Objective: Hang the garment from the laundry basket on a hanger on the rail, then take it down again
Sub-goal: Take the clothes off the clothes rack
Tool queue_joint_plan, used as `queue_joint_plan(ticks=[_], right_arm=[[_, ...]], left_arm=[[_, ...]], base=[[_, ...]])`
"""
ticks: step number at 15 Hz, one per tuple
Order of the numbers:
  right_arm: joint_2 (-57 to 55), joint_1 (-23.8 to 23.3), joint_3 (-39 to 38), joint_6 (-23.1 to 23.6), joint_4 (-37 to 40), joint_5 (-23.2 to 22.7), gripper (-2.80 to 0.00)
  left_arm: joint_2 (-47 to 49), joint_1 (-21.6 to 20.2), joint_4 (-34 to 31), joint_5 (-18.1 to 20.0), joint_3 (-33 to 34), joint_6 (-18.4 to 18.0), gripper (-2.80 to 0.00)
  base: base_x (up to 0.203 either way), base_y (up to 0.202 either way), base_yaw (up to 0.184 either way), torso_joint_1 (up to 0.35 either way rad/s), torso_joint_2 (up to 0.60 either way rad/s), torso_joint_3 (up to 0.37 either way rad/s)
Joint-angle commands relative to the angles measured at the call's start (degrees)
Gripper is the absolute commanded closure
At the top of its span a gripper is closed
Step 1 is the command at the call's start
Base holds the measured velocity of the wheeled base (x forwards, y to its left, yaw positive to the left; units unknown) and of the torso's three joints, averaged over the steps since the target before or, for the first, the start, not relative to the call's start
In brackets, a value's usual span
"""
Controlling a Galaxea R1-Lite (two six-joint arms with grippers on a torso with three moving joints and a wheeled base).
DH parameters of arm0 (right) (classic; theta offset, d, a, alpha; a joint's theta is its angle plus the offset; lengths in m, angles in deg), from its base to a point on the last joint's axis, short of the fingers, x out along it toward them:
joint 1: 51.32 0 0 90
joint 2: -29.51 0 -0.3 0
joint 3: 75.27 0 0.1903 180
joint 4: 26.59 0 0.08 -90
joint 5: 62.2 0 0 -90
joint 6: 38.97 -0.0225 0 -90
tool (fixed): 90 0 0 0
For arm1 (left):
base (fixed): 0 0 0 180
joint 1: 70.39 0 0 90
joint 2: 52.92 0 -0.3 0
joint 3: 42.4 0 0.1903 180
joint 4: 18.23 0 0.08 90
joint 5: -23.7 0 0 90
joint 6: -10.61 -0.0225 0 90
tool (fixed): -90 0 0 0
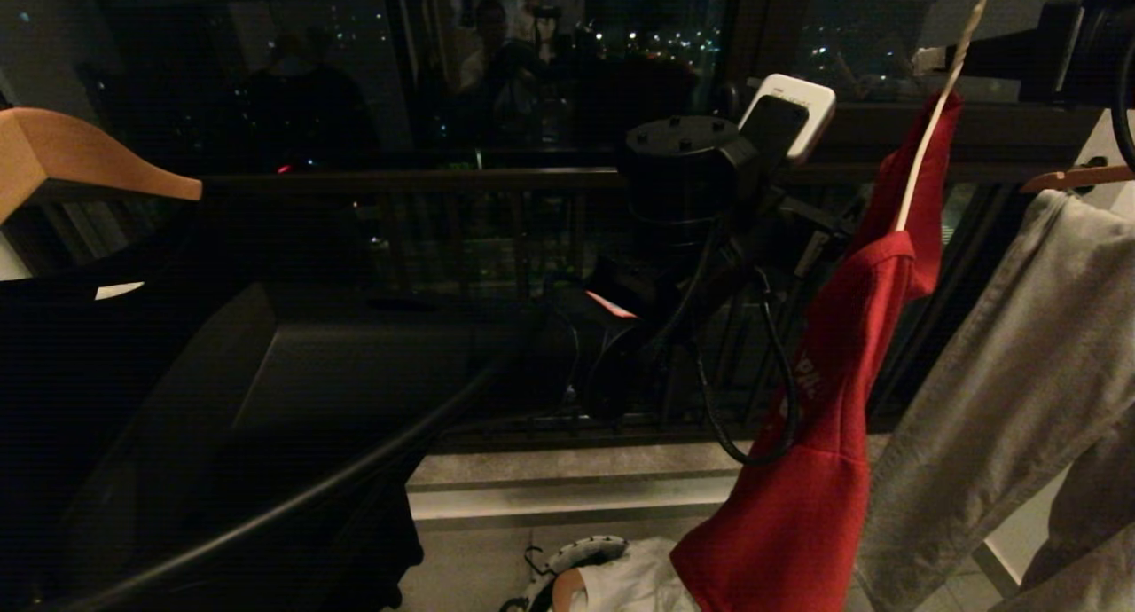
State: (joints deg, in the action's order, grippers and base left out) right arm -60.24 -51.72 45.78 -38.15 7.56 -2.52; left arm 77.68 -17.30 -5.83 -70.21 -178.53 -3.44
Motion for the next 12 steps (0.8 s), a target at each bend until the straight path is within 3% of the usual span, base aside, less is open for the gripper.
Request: queue_joint_plan(ticks=[1, 7, 12], right_arm=[[-0.5, -3.3, -0.5, -0.5, -0.1, -0.2, 0.0], [-2.1, -12.1, -1.0, -3.7, -1.7, -0.2, 0.0], [-2.5, -13.0, -4.8, -3.6, -1.9, -0.3, 0.0]], left_arm=[[-0.1, 0.0, 0.2, 0.0, 0.0, -0.1, -2.8], [0.3, 0.4, 0.3, -0.2, 0.0, -0.2, -2.8], [0.4, 0.4, 0.4, -0.2, 0.0, -0.2, -2.8]], base=[[0.0, 0.0, 0.0, 0.0, 0.0, 0.0], [0.0, 0.0, 0.0, 0.0, 0.0, 0.0], [0.0, 0.0, 0.0, 0.0, 0.0, 0.0]])
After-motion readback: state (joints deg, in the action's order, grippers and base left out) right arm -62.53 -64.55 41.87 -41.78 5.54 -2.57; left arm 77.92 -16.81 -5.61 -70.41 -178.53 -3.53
